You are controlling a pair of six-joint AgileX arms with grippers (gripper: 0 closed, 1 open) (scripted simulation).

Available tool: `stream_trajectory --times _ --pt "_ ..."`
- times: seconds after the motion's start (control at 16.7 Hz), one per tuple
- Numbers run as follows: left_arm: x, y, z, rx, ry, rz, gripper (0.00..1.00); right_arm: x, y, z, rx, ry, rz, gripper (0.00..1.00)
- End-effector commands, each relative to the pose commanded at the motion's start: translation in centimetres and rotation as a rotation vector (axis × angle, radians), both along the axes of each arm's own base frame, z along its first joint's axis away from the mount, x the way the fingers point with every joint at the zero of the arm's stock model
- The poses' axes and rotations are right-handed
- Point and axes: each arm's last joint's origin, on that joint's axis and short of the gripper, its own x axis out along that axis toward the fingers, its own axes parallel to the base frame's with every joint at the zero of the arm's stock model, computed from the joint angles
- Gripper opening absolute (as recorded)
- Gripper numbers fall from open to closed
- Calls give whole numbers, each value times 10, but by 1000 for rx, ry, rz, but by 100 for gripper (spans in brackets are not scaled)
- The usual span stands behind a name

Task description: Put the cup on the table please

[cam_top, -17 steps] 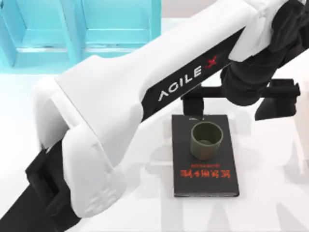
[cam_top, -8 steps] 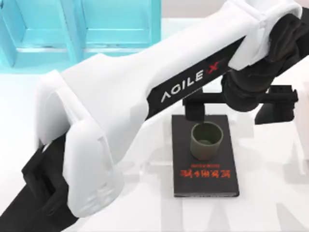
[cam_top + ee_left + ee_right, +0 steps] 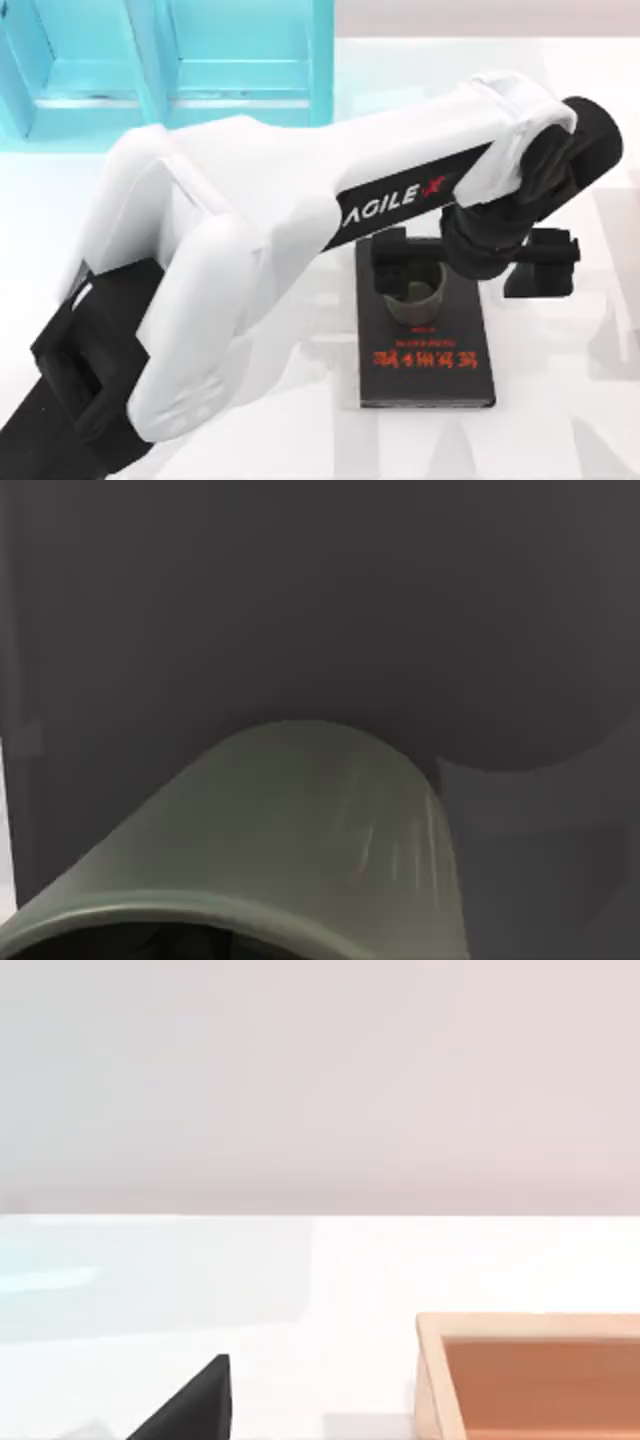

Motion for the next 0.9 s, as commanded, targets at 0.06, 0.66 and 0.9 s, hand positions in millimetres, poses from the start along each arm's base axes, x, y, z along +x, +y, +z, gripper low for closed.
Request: stream_trajectory --times 0.06,0.66,0.9 --pt "0 0 -2 0 0 0 100 0 0 0 0 0 0 100" --pt "0 0 -2 0 0 0 47 0 0 0 0 0 0 100" --pt "0 0 -2 0 0 0 17 0 0 0 0 0 0 100"
